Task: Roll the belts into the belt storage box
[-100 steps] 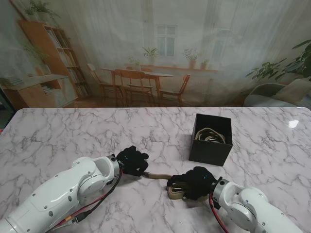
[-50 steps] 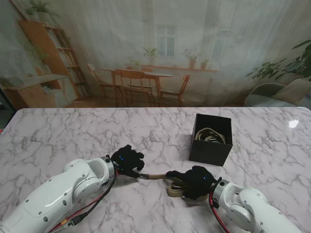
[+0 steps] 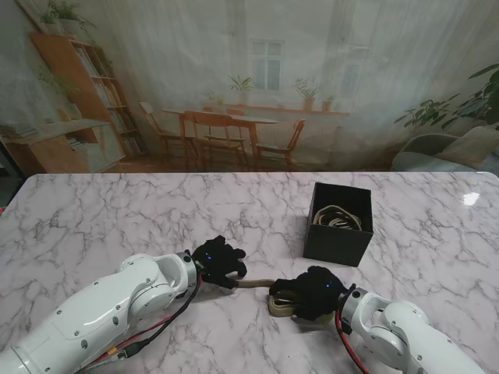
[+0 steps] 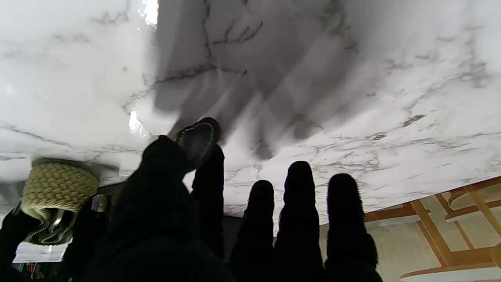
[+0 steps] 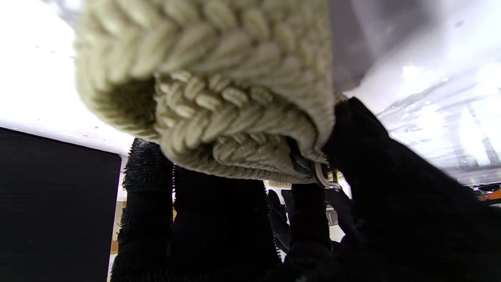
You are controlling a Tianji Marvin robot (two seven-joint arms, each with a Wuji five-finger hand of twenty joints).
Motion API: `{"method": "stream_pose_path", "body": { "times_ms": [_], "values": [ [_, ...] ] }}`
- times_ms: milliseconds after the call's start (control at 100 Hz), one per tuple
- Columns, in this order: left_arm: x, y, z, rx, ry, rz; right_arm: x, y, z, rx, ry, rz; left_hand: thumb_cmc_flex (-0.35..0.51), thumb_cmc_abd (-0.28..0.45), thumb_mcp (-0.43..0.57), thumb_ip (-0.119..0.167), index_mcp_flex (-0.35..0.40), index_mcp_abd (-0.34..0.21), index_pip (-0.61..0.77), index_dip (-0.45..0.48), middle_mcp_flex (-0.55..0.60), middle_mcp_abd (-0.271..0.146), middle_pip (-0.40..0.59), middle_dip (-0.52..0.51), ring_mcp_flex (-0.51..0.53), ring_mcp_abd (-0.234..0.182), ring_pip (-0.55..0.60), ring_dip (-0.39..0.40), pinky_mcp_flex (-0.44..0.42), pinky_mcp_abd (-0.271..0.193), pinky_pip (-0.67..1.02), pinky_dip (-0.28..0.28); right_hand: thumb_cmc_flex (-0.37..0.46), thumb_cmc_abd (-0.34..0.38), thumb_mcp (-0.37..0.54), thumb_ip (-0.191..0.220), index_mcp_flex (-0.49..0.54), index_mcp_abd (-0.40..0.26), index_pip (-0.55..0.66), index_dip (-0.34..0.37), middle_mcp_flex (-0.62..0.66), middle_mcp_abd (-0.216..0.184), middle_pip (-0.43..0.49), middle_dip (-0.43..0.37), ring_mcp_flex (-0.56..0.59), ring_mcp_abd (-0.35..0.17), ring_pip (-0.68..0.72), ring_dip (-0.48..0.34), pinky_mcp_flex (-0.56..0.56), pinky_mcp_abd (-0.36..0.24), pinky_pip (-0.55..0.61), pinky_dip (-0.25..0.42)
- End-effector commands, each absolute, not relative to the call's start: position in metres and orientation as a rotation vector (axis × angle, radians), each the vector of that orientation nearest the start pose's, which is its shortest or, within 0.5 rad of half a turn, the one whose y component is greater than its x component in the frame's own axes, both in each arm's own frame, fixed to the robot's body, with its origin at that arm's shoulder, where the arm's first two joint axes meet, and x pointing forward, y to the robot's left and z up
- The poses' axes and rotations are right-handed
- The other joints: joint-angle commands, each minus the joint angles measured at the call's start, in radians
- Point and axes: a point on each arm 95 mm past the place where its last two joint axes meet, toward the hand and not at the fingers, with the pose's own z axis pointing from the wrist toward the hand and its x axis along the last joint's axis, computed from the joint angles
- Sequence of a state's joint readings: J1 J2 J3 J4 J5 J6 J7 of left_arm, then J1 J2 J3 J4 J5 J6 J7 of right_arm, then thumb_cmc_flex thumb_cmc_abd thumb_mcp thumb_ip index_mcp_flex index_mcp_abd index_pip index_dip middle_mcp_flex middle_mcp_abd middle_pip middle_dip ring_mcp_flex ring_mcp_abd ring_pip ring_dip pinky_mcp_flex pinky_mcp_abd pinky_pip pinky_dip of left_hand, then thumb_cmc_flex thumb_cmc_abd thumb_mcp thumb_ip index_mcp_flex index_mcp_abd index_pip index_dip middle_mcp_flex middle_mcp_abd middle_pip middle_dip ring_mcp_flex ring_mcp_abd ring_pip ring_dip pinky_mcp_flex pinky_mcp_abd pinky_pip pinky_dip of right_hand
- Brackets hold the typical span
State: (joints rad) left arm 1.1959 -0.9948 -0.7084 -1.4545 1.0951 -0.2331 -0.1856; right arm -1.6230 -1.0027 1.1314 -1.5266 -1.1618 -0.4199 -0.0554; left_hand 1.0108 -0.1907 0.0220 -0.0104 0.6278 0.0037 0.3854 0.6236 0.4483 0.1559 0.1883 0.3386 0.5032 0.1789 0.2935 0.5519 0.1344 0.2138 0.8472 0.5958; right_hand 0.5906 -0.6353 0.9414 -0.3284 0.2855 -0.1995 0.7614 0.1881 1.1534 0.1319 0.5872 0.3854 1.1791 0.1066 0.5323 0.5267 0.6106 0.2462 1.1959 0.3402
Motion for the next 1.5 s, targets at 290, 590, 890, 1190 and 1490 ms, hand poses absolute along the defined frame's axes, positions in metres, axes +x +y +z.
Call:
{"method": "stream_pose_path", "body": {
  "times_ms": [290,590,890,1190,1490],
  "values": [
    [0.413,-0.078,-0.358,-0.678,2.276,-1.220,0.337,0.010,-0.400,0.900,2.066,1.539,0.131,-0.001,0.042,0.009,0.103,0.053,0.344,0.125,0.009,-0.007,0.053,0.036,0.007,-0.014,0.009,-0.002,-0.007,0.006,0.002,0.002,0.051,0.018,0.145,0.066,0.228,-0.026,0.152,0.122,0.079,-0.197,0.006,-0.022,0.034,-0.110,-0.007,-0.014,-0.010,-0.029,0.012,0.020],
    [0.412,-0.059,-0.357,-0.685,2.254,-1.168,0.337,0.010,-0.399,0.885,2.063,1.522,0.132,0.011,0.057,0.006,0.086,0.094,0.350,0.205,0.007,-0.015,0.072,0.065,0.005,-0.019,0.014,0.010,-0.008,0.002,0.001,0.002,0.039,0.026,0.146,0.070,0.278,-0.030,0.100,0.118,0.110,-0.202,0.024,-0.015,0.024,-0.103,-0.011,-0.015,-0.029,-0.016,0.017,0.027],
    [0.413,-0.065,-0.357,-0.714,2.192,-1.250,0.337,0.010,-0.400,0.887,2.064,1.525,-0.132,-0.004,-0.023,0.010,-0.175,0.116,-0.133,-0.136,-0.042,0.020,0.008,0.009,-0.011,0.017,0.010,0.005,-0.017,0.007,0.000,0.005,0.043,0.026,0.148,0.070,0.269,-0.028,0.107,0.087,0.107,-0.203,0.014,-0.013,0.021,-0.104,-0.019,-0.019,-0.029,-0.017,0.015,0.027],
    [0.406,-0.065,-0.346,-0.720,2.210,-1.253,0.336,0.010,-0.401,0.900,2.056,1.524,-0.041,-0.012,0.223,0.142,-0.219,0.118,-0.227,-0.222,-0.064,0.056,-0.038,-0.064,0.012,0.026,0.005,-0.018,0.027,-0.005,0.001,-0.016,0.050,0.025,0.149,0.070,0.265,-0.008,0.106,0.079,0.111,-0.203,0.012,-0.009,0.022,-0.105,-0.021,-0.021,-0.026,-0.017,0.013,0.026],
    [0.401,-0.075,-0.340,-0.757,2.179,-1.360,0.336,0.012,-0.401,0.903,2.060,1.524,-0.053,0.086,0.047,0.033,-0.238,0.136,-0.239,-0.225,-0.070,0.087,-0.060,-0.106,0.023,0.040,0.011,-0.025,0.037,-0.012,0.023,-0.028,0.053,0.024,0.151,0.069,0.262,-0.005,0.104,0.075,0.114,-0.205,0.011,-0.006,0.023,-0.106,-0.021,-0.021,-0.022,-0.019,0.013,0.024]
  ]
}}
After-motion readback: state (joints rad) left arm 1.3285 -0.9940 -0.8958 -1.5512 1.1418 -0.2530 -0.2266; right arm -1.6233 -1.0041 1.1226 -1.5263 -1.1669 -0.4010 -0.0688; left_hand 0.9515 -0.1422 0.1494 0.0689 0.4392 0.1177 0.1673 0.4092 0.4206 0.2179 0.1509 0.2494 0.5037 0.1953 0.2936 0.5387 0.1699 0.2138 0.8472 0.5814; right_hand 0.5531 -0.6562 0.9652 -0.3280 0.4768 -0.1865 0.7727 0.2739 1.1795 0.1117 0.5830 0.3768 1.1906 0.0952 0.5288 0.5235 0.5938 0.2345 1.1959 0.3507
